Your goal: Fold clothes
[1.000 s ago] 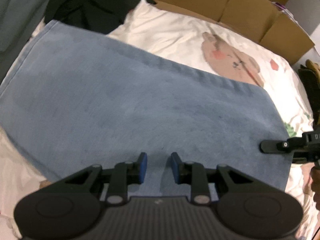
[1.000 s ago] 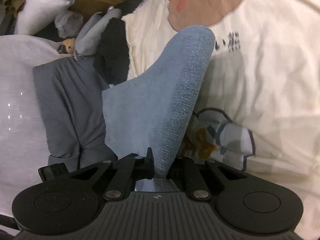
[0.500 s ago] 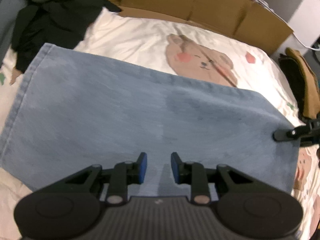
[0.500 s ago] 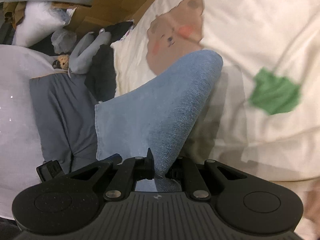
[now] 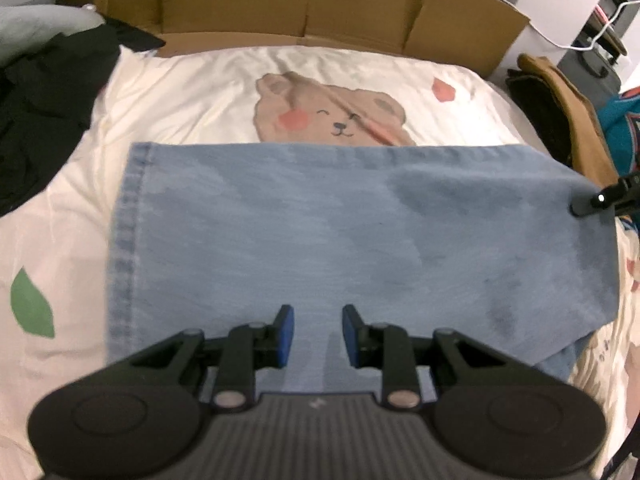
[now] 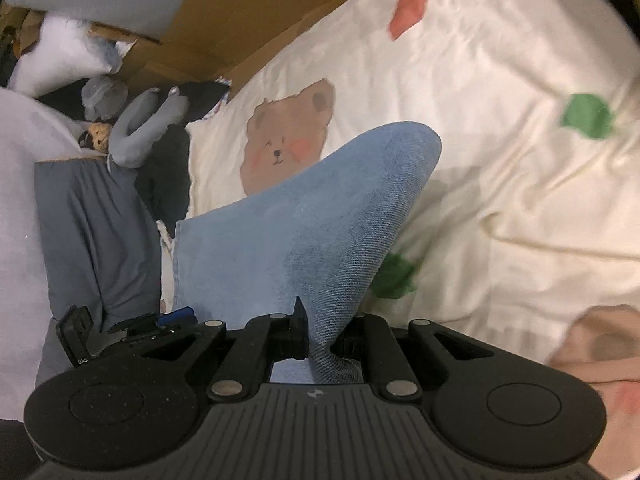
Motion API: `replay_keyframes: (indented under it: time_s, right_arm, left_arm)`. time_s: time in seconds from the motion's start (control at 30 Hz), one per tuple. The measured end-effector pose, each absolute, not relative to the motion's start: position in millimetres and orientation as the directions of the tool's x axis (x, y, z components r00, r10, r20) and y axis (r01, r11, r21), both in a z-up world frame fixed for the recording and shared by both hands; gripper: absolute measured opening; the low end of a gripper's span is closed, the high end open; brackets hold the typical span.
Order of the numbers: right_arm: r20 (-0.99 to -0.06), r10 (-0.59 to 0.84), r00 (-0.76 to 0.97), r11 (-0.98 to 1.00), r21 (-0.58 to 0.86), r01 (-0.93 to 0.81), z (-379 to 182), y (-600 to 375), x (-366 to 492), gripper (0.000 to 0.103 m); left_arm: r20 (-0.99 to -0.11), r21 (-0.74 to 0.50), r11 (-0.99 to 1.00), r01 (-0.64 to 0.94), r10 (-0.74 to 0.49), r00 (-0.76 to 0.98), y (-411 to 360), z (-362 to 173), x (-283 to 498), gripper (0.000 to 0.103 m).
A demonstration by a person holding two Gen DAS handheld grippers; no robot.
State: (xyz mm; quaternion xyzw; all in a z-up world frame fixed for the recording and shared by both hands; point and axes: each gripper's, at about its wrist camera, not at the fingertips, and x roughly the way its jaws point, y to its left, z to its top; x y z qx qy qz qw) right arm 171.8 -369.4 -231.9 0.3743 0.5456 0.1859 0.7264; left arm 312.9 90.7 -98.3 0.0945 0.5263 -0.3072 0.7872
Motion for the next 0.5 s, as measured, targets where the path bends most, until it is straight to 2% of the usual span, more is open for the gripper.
replay_keyframes:
  time_s: [0.2,0.47,0.5]
  right_arm:
    - [-0.703,0.605,0.374,0.688,0.698,0.201,-228.2,-420.1,162.2,0.005]
    - [-0.638,0.628,0.445,0.588,0.764,0.265,-278.1,-443.6,140.8,0.007]
    - [-0.627,0.632,0.455,0.578,0.773,0.263,-281.3,-443.7,139.8,0.009]
  left_arm:
    - [-0.887,-0.175,0.747,0.641,-0.402,0.227,65.2,-101.9,313.0,0.027]
    - [-0.906,-0.136,0.717,0.683,-0.370,0.208,44.6,-108.6,317.9,0.029]
    - [-0.907,-0.134,0.715,0.686,-0.368,0.206,42.1,-108.3,318.8,0.029]
